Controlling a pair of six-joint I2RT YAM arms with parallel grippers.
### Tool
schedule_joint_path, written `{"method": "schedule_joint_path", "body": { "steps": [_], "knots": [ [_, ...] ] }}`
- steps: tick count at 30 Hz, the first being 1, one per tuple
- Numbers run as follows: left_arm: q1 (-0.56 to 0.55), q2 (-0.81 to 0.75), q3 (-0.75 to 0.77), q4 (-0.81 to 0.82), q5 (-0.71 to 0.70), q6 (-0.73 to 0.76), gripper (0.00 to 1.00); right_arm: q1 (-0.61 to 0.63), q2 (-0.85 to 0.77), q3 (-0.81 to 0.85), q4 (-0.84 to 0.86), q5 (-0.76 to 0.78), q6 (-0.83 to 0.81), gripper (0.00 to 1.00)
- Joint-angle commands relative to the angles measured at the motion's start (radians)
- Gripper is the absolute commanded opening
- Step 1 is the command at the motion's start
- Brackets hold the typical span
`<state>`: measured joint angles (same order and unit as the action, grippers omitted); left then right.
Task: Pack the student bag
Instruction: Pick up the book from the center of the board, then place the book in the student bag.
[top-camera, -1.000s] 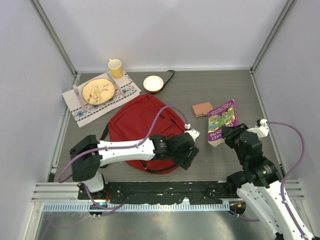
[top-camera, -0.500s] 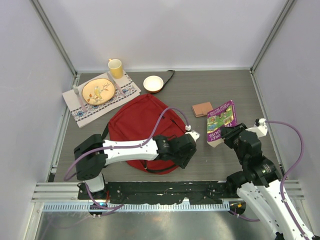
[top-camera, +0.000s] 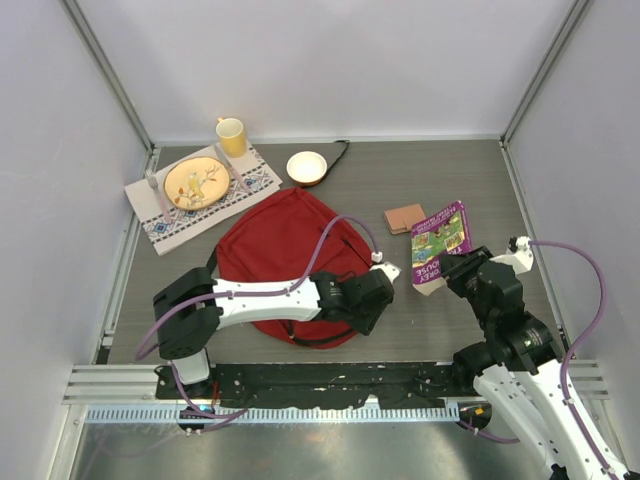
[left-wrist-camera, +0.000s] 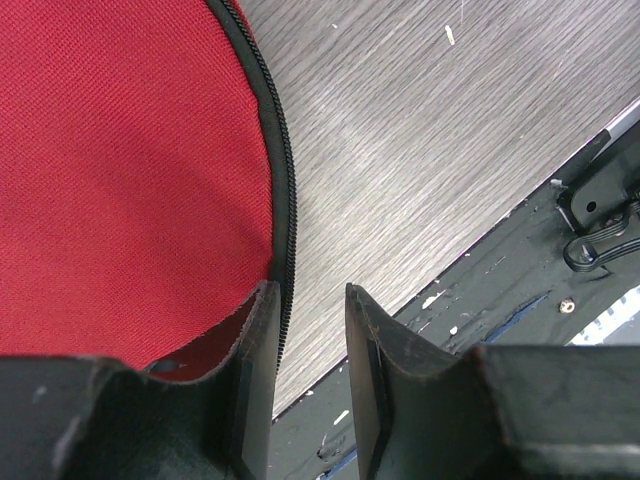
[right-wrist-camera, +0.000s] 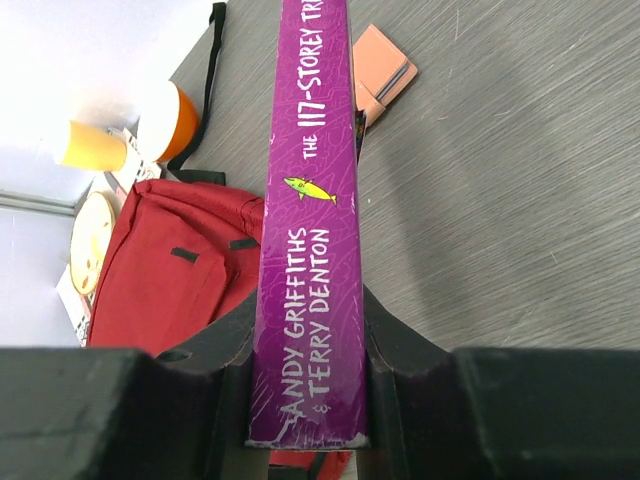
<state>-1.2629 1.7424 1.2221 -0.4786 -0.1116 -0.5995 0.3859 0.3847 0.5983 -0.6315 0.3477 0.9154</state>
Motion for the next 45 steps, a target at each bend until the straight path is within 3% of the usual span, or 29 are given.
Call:
{"method": "schedule_joint_path", "body": {
  "steps": [1, 2, 3, 10, 16, 28, 34, 45],
  "knots": [
    [0.005, -0.003, 0.001, 0.031, -0.029, -0.017, 0.37, 0.002, -0.003, 0.026, 0.105, 0.011, 0.019, 0.01],
    [0.003, -0.004, 0.001, 0.026, -0.039, -0.017, 0.45, 0.002, -0.003, 0.026, 0.104, 0.010, 0.019, 0.01],
    [0.005, -0.006, 0.001, 0.023, -0.048, -0.020, 0.47, 0.002, -0.001, 0.024, 0.104, 0.010, 0.019, 0.01],
    [0.010, -0.011, -0.003, 0.012, -0.099, -0.032, 0.52, 0.002, 0.006, 0.023, 0.102, 0.004, 0.019, 0.01],
    [0.013, -0.004, -0.007, 0.012, -0.102, -0.045, 0.38, 0.002, 0.016, 0.023, 0.104, -0.001, 0.020, 0.02],
    [0.019, -0.035, -0.024, 0.026, -0.108, -0.052, 0.00, 0.002, 0.016, 0.021, 0.102, -0.004, 0.025, 0.02],
    [0.017, -0.099, -0.013, 0.014, -0.118, -0.046, 0.00, 0.002, 0.016, 0.023, 0.102, -0.006, 0.025, 0.02],
    [0.045, -0.308, 0.025, -0.066, -0.331, -0.026, 0.00, 0.002, 0.011, 0.104, 0.039, 0.054, 0.007, 0.01]
  ]
}}
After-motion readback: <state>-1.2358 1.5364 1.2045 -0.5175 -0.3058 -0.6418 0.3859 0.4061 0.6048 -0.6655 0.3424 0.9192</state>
